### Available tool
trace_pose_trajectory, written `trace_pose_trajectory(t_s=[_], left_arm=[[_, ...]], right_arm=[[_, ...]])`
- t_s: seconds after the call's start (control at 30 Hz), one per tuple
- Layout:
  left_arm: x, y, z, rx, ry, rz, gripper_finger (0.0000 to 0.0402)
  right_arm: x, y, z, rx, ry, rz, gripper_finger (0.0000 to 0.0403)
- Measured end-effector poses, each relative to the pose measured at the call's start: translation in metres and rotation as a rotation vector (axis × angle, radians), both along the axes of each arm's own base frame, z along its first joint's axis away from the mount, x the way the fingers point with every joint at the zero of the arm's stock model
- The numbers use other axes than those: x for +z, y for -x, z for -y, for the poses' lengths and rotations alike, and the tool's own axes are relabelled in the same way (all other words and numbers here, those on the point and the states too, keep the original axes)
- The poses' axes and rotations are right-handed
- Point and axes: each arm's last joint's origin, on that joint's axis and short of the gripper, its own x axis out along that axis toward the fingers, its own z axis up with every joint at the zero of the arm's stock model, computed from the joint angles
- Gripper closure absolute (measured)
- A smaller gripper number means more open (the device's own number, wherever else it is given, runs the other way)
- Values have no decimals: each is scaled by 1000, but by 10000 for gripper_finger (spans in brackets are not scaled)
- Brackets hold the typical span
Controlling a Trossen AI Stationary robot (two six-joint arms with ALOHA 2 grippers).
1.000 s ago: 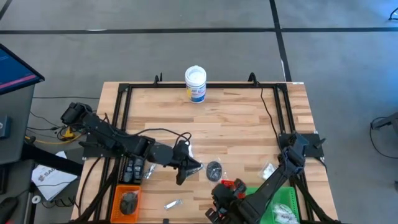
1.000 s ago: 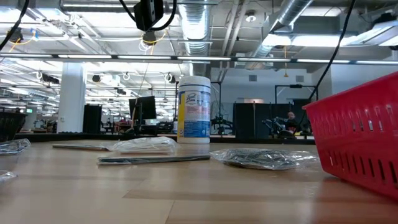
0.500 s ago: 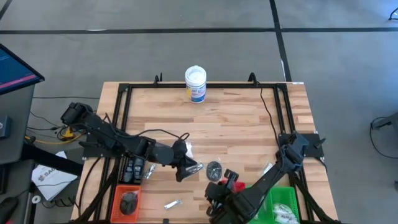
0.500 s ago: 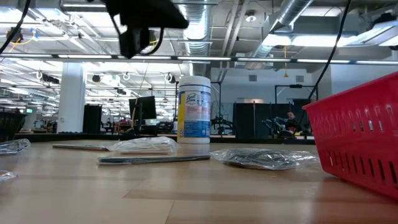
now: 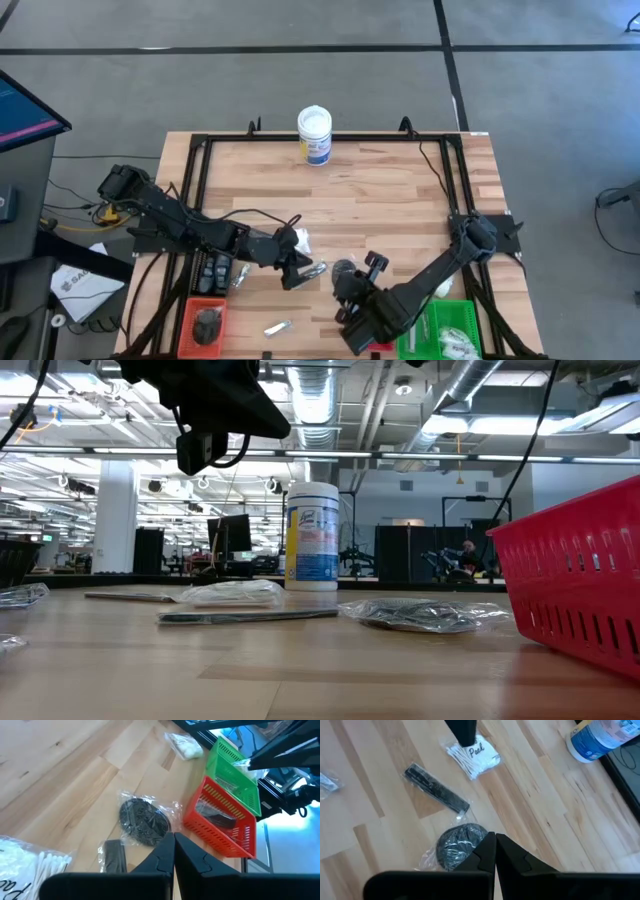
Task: Pick & Place Travel size toiletries
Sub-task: Put the white cotton pack into the right green bin
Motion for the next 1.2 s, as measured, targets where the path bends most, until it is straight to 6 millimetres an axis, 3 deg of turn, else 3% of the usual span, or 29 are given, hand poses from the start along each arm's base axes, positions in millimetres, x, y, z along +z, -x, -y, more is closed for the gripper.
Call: trace_pose_trajectory(t_s=[0.47, 1.2], left_arm=[[0, -7, -22, 75, -9, -3, 401], [-6, -14, -70, 246, 93, -81, 401]], right_arm=[[-11, 21, 46, 65, -84, 95, 402], [-22, 53, 153, 295, -266, 151, 402]])
